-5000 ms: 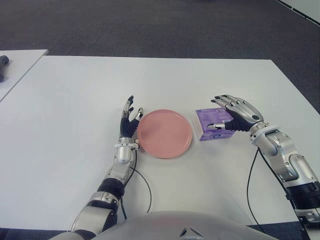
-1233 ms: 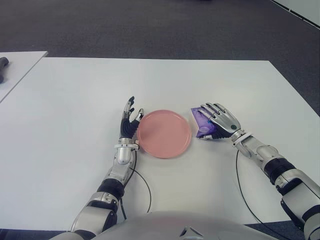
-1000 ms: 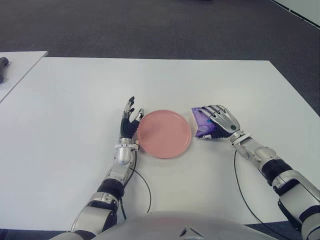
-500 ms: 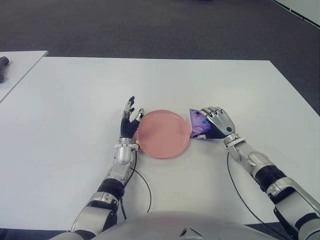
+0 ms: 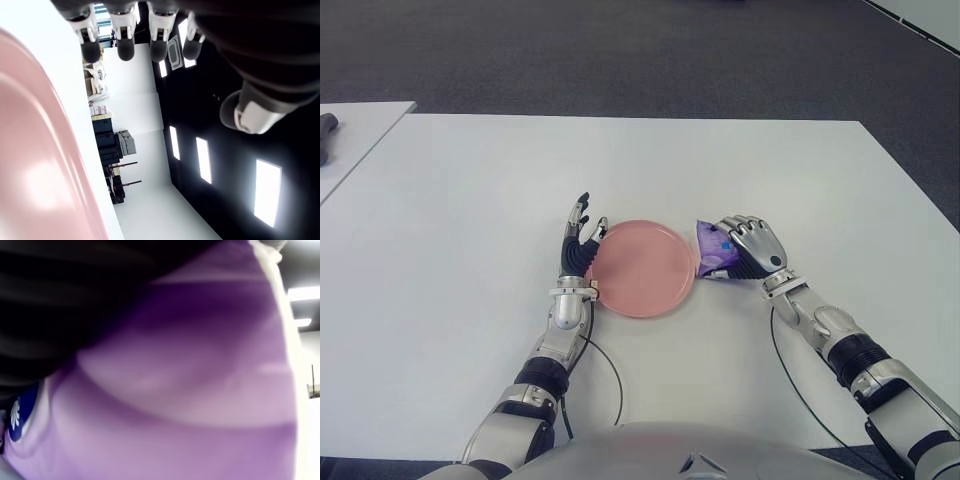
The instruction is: Put the tissue paper into the plate.
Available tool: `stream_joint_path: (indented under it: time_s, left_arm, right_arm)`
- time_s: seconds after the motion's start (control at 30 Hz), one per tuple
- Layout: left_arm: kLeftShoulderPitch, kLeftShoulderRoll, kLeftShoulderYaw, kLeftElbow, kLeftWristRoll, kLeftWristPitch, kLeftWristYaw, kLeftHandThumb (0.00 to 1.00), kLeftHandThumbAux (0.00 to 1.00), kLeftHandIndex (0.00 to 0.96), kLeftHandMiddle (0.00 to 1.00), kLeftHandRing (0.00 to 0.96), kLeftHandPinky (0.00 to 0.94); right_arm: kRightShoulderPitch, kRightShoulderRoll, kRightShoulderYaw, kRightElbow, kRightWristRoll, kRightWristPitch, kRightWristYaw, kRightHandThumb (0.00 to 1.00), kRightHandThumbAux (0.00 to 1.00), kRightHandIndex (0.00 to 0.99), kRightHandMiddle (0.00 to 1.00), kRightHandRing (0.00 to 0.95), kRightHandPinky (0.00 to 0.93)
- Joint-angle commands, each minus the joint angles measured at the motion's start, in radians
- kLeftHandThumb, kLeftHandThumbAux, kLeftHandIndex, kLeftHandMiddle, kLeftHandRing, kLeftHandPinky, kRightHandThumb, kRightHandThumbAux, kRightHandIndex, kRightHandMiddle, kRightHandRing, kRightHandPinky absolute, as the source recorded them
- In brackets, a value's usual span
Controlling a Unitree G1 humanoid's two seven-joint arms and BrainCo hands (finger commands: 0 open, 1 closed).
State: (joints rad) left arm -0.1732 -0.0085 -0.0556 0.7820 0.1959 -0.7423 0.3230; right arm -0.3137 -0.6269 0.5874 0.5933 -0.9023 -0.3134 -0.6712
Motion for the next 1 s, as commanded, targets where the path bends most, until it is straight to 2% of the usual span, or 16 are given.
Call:
stream_joint_path:
  time_s: [0.03,0.5,0.73,0.87,1.0]
  left_arm:
    - [0.090,-0.003,-0.002,0.070,0.010,0.010,0.007,0.028,0.486,0.000,0.000,0.000,0.000]
    - [0.081,-0.003,0.000,0.082,0.008,0.004,0.005,0.033,0.488,0.000,0.000,0.000,0.000]
    - [0.077,-0.004,0.003,0.086,0.006,0.009,0.006,0.033,0.483,0.000,0.000,0.000,0.000]
    - [0.073,-0.003,0.005,0.092,0.006,0.009,0.007,0.031,0.488,0.000,0.000,0.000,0.000]
    - [0.067,-0.003,0.008,0.102,0.000,0.006,0.000,0.031,0.492,0.000,0.000,0.000,0.000]
  right_arm:
    - [0.081,0.027,0.040,0.038,-0.011,-0.044,0.044,0.854,0.676,0.399,0.546,0.836,0.834]
    - [0.085,0.048,0.015,0.025,-0.003,-0.049,0.017,0.855,0.676,0.400,0.547,0.844,0.842]
    - [0.093,0.044,-0.027,-0.019,0.023,-0.056,0.016,0.854,0.676,0.400,0.546,0.845,0.842]
    - [0.070,0.028,-0.067,-0.027,0.051,-0.066,0.037,0.855,0.676,0.401,0.546,0.845,0.838]
    - [0.065,0.019,-0.118,-0.078,0.075,-0.039,0.071,0.855,0.676,0.401,0.544,0.843,0.823]
